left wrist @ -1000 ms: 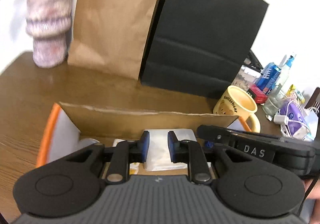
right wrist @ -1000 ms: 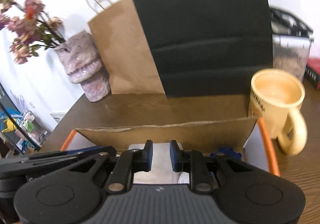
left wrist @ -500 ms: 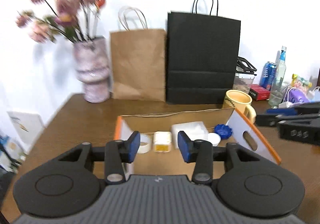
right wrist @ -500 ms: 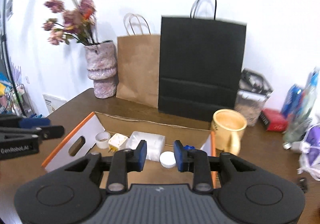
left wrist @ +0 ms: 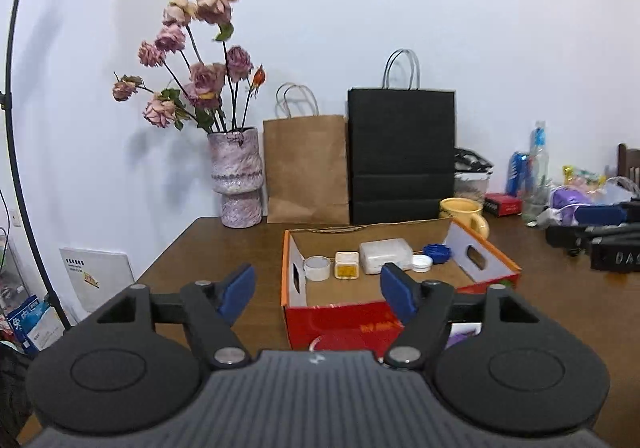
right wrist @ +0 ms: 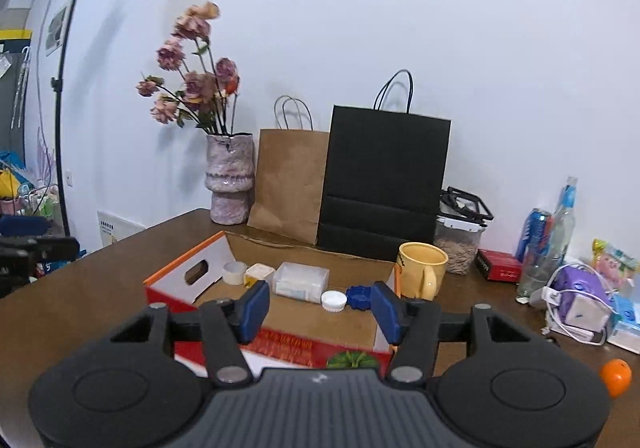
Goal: Organize rigid objects
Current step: 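Withdraw both open tools from the box toward the remaining table items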
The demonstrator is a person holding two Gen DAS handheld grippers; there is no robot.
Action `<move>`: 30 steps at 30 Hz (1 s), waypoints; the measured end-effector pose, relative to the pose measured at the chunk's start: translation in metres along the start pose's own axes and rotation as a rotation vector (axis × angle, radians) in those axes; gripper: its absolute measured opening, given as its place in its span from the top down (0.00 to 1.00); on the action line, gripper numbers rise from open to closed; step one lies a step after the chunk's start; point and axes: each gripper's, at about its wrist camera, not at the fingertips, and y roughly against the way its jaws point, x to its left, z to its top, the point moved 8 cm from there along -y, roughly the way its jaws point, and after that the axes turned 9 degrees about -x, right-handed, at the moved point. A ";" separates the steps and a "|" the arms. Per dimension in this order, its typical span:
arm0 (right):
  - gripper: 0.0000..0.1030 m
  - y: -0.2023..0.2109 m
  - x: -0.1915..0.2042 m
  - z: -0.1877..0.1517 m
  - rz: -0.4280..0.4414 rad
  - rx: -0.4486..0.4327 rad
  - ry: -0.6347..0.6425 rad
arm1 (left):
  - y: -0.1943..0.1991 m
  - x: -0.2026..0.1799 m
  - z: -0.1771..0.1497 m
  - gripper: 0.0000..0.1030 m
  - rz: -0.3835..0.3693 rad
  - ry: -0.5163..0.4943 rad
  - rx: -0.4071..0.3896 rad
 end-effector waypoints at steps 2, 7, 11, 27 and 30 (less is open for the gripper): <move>0.39 0.022 0.009 -0.007 -0.002 -0.013 0.014 | 0.023 -0.001 -0.005 0.25 -0.012 0.002 -0.021; 0.35 0.079 0.031 -0.024 0.018 -0.044 -0.016 | 0.071 0.002 -0.028 0.21 -0.044 0.032 -0.023; 0.31 0.116 0.044 -0.040 -0.006 -0.056 -0.042 | 0.107 0.013 -0.052 0.21 -0.009 0.043 -0.011; 0.22 0.233 0.098 -0.102 -0.056 -0.126 -0.073 | 0.216 -0.008 -0.098 0.12 0.011 -0.070 -0.108; 0.22 0.240 0.104 -0.110 -0.037 -0.118 -0.085 | 0.223 -0.017 -0.103 0.12 -0.016 -0.079 -0.113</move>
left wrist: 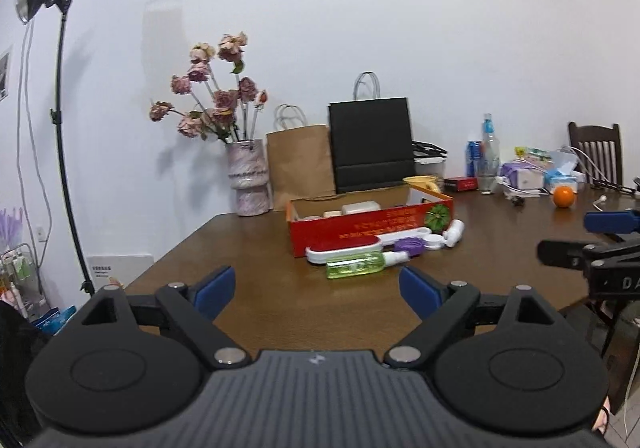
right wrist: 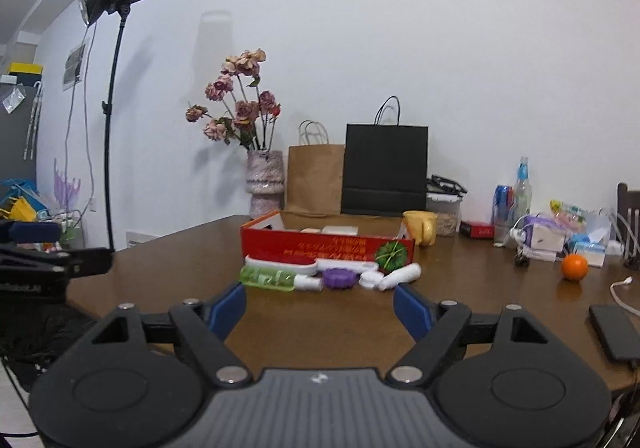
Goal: Organize rigid objects
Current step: 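Withdraw both open tools from the box toward the remaining table items, then grasp the green spray bottle with the left tool while the right tool grasps the white pump bottle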
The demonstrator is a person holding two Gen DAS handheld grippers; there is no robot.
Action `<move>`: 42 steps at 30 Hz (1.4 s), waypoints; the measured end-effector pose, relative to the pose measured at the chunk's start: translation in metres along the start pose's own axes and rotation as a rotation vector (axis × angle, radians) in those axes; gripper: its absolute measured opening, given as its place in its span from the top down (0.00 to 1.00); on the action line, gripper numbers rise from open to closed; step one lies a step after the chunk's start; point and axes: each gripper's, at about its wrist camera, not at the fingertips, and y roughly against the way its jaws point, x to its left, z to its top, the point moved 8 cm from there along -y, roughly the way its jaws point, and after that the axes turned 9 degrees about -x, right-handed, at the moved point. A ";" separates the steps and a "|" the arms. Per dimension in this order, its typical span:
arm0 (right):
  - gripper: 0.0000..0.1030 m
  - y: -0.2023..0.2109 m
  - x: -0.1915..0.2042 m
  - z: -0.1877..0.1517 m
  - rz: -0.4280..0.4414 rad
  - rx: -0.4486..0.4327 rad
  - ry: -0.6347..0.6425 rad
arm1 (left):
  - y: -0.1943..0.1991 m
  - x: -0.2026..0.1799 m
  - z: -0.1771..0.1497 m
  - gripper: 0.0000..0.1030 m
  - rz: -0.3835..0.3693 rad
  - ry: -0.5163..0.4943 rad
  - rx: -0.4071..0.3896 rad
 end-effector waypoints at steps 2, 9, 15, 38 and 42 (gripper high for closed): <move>0.22 0.003 0.002 -0.002 0.005 0.003 0.001 | 0.001 -0.005 -0.001 0.12 -0.008 -0.010 0.004; 0.22 0.009 0.003 0.008 0.008 -0.034 -0.009 | 0.001 0.003 0.001 0.11 0.020 0.020 0.014; 0.17 0.006 -0.003 0.004 -0.037 -0.059 0.004 | -0.006 0.009 -0.005 0.11 0.035 0.037 0.053; 0.25 -0.131 -0.021 -0.026 0.004 0.153 -0.083 | -0.130 0.021 -0.031 0.11 0.012 0.140 0.230; 0.31 -0.169 -0.030 -0.023 0.008 0.170 -0.091 | -0.168 0.015 -0.029 0.11 -0.025 0.147 0.244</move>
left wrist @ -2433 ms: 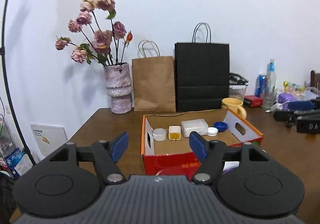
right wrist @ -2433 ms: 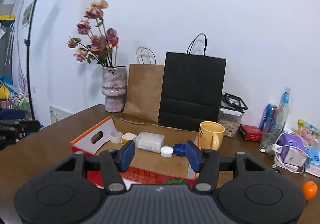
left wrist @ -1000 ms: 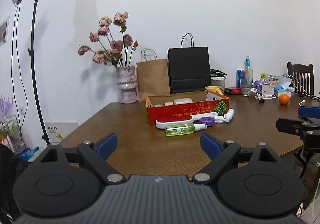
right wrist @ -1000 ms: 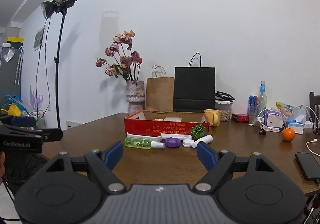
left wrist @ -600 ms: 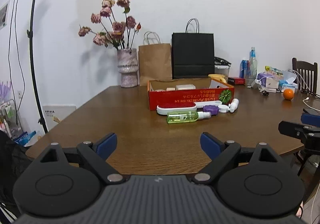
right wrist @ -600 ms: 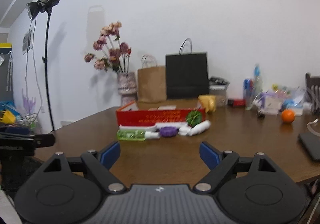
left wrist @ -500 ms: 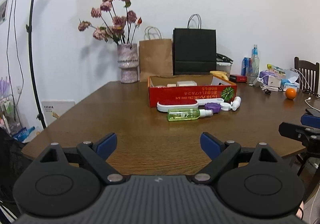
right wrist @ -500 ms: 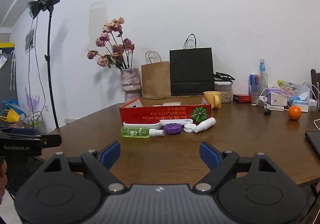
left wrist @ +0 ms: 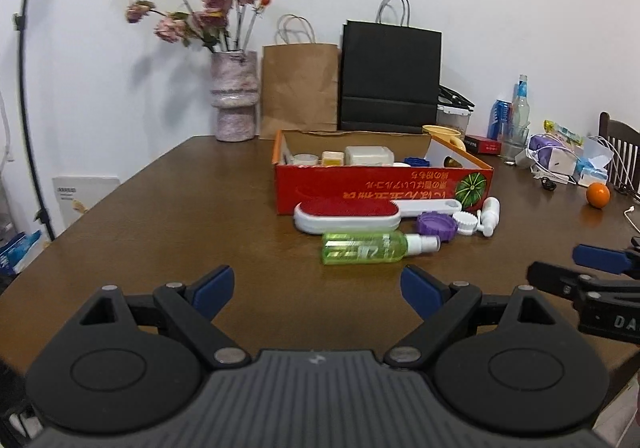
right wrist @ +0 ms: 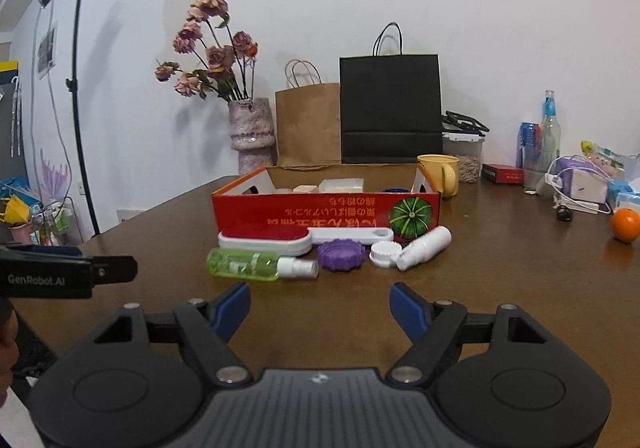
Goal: Organize rigid objects
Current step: 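Grasp the green spray bottle with the left tool while the right tool grasps the white pump bottle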
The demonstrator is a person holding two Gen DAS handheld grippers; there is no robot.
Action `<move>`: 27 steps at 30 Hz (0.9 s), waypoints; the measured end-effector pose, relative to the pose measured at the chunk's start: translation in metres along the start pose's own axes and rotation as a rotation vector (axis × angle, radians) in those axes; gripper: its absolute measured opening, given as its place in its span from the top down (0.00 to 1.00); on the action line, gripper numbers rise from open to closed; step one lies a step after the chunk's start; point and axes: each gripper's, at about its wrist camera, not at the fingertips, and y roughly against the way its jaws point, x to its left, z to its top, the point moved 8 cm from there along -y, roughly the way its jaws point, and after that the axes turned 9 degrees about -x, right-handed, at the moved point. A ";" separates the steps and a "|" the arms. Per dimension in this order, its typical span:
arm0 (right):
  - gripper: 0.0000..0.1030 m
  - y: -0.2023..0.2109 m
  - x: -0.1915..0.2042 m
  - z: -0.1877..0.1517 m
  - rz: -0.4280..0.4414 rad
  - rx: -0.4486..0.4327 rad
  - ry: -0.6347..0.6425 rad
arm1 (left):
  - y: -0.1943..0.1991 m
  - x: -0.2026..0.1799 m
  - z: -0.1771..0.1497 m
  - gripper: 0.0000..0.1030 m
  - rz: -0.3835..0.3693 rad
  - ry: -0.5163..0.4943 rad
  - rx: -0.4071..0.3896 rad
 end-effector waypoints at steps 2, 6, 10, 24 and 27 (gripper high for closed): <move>0.34 -0.019 -0.004 0.003 0.002 0.022 -0.007 | -0.019 -0.005 0.004 0.11 -0.008 -0.019 0.004; 0.34 -0.050 -0.012 0.007 0.010 0.040 0.003 | -0.051 -0.012 0.009 0.11 -0.025 -0.043 0.009; 0.35 -0.078 -0.029 0.013 -0.024 0.050 0.033 | -0.081 -0.030 0.013 0.11 -0.139 -0.158 0.006; 0.49 -0.185 -0.134 -0.001 -0.190 0.218 -0.110 | -0.151 -0.046 -0.023 0.54 -0.430 -0.264 0.336; 0.56 -0.191 -0.137 -0.007 -0.202 0.242 -0.101 | -0.150 -0.051 -0.025 0.52 -0.421 -0.220 0.346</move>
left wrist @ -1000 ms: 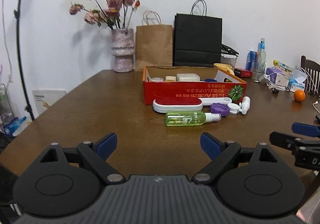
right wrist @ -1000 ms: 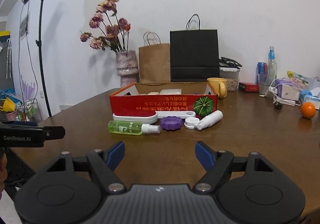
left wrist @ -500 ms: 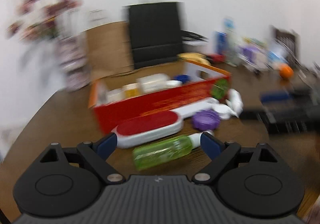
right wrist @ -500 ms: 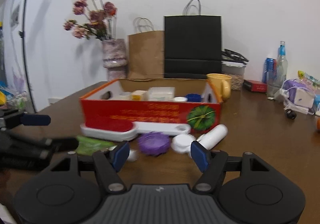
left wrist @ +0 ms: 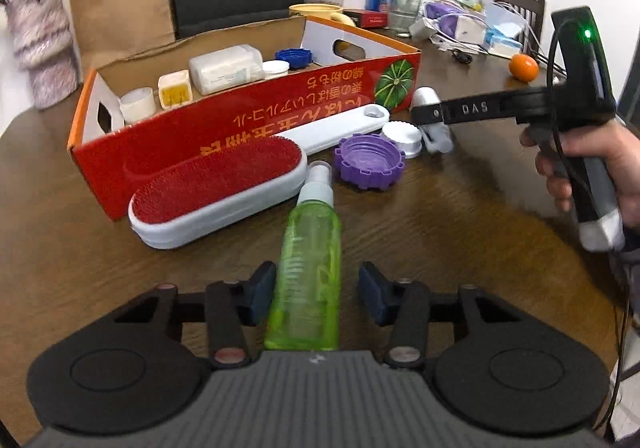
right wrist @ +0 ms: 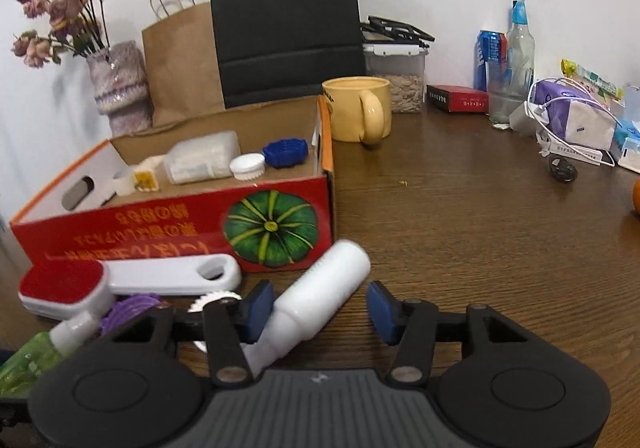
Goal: Organize rigid objects
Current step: 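Grasp the green spray bottle with the left tool while the right tool grasps the white pump bottle, then carry the green spray bottle and white pump bottle over the red box with both tools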
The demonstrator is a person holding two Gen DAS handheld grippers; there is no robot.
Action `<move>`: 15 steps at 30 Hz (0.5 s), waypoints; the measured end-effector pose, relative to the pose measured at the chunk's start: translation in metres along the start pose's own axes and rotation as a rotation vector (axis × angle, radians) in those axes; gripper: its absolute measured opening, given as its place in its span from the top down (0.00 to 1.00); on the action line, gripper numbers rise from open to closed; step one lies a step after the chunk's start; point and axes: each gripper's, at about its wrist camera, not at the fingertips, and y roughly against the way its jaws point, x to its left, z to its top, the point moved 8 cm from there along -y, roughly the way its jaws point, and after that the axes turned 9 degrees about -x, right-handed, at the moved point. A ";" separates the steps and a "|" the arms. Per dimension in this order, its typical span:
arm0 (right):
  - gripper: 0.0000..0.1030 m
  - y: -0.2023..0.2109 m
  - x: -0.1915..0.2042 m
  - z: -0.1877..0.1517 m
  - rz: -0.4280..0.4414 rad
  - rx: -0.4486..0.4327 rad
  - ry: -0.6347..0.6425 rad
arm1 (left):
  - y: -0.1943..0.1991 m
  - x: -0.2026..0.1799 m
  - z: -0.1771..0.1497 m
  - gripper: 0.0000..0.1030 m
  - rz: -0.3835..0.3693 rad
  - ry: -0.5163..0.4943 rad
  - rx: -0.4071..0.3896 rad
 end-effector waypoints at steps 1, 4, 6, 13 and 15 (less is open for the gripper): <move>0.62 -0.001 0.000 -0.001 -0.005 0.004 0.005 | -0.003 0.001 0.002 0.52 0.018 0.006 -0.004; 0.67 0.005 0.001 -0.003 -0.013 0.010 0.039 | -0.012 -0.005 0.012 0.68 0.036 0.003 -0.017; 0.70 0.011 0.001 -0.008 0.008 0.007 0.050 | -0.012 -0.010 0.013 0.70 0.059 -0.006 -0.026; 0.73 0.061 0.006 -0.018 0.051 -0.020 0.075 | 0.026 -0.027 0.005 0.70 0.110 0.047 -0.092; 0.74 0.083 0.012 -0.018 0.067 -0.051 0.083 | 0.045 -0.031 0.005 0.70 0.123 0.067 -0.127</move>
